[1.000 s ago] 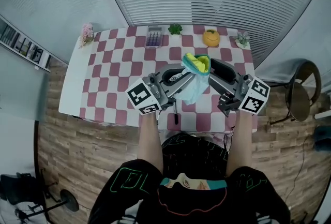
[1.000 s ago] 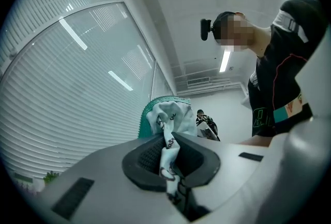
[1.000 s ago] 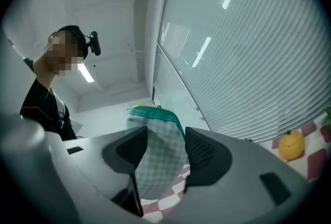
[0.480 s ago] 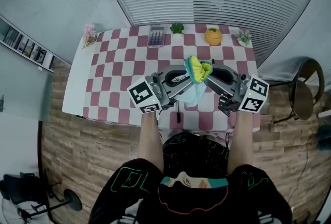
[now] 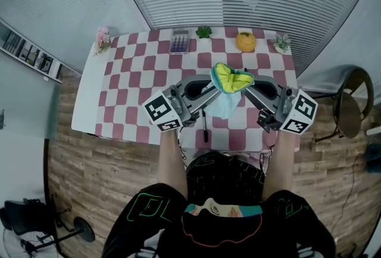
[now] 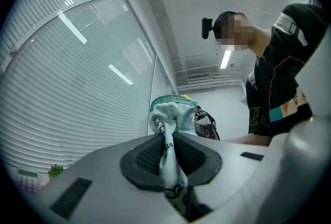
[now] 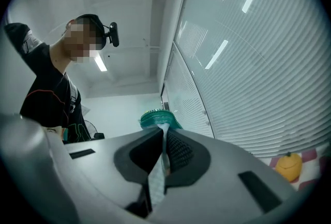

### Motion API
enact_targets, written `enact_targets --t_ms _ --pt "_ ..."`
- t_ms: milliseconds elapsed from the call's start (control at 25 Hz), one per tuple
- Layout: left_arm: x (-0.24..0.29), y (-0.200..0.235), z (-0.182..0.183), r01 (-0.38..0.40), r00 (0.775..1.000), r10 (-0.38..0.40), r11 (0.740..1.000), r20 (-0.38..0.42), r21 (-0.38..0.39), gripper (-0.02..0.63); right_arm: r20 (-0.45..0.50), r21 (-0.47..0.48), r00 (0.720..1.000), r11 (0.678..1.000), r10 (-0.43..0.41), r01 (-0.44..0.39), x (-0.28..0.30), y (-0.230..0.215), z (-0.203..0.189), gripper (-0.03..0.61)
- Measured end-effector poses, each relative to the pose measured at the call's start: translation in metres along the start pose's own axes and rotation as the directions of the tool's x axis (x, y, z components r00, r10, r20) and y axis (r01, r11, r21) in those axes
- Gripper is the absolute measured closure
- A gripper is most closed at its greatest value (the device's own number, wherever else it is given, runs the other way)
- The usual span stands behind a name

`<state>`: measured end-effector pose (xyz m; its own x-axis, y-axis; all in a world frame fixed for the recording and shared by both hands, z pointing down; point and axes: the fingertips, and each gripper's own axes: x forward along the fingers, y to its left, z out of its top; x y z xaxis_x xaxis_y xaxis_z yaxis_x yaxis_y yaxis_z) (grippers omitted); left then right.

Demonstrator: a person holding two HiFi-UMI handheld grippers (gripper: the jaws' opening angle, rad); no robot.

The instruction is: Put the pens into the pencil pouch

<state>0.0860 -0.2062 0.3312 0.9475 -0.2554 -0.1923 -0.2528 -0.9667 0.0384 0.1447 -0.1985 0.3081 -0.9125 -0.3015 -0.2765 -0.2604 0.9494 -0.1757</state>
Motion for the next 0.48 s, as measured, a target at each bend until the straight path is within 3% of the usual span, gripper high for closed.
enact_targets --t_ms 480 --pt "-0.018 0.015 -0.012 -0.052 0.998 0.051 0.998 -0.029 -0.029 0.592 -0.101 -0.168 0.993 0.985 -0.068 0.05 -0.017 -0.006 0.003 0.565"
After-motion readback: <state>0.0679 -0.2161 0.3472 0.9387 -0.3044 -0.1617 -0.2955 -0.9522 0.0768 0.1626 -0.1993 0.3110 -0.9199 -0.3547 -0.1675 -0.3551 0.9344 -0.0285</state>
